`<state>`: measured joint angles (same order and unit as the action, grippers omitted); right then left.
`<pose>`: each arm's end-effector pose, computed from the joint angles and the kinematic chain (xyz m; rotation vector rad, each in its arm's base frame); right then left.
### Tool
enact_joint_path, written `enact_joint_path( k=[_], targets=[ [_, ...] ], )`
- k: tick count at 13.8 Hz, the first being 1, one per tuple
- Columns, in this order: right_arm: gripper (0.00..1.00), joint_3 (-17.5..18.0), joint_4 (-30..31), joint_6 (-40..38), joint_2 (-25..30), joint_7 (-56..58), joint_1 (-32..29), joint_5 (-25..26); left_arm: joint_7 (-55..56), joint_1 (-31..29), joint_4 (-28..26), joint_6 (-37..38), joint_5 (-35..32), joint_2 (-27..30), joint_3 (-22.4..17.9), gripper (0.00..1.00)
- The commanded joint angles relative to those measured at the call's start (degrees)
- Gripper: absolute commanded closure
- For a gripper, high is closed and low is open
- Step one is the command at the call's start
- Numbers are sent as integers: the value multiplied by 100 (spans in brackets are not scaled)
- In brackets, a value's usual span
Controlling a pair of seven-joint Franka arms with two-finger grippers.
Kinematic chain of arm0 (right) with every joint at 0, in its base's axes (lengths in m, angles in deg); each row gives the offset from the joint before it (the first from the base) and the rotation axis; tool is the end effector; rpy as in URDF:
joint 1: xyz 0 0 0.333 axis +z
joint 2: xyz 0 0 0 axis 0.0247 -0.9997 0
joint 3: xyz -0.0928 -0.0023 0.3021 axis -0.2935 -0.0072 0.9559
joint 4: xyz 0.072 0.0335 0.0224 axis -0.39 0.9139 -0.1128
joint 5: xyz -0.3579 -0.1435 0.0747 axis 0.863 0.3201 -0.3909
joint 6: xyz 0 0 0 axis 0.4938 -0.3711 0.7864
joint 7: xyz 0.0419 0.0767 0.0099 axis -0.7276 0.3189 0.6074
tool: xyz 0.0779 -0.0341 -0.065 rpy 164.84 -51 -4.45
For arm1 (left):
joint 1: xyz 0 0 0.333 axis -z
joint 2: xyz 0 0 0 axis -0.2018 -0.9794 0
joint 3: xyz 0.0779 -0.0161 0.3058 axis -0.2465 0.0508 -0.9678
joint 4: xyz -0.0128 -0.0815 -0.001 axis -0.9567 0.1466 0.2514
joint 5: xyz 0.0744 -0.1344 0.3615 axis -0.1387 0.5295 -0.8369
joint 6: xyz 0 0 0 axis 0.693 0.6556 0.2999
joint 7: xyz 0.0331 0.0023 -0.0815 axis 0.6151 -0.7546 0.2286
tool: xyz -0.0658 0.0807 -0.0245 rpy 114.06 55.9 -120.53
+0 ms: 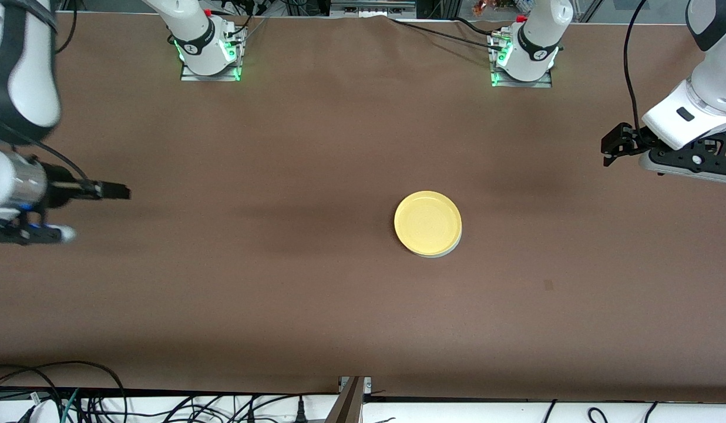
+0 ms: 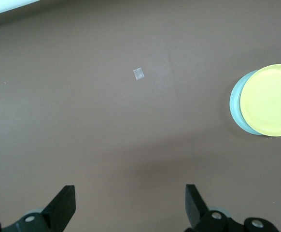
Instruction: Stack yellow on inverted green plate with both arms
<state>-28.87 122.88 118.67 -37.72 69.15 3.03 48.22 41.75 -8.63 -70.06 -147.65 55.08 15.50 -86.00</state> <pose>0.6349 -0.0004 0.5410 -3.0950 0.0588 0.3795 0.5597 -0.0325 0.5707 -3.0263 0.3445 -0.0387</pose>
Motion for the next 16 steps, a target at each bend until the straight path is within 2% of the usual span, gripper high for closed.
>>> enact_joint_path(
  k=[1,5,16],
  targets=[
    [0,47,520,-161,903,31,-5,280,-130,-11,105,79,65,13,-3,0],
    [0,56,862,-161,1685,32,-146,369,-130,-20,105,79,65,13,-3,0],
    [0,38,846,-398,1617,84,-181,431,-130,-20,105,70,65,13,-3,0]
  ],
)
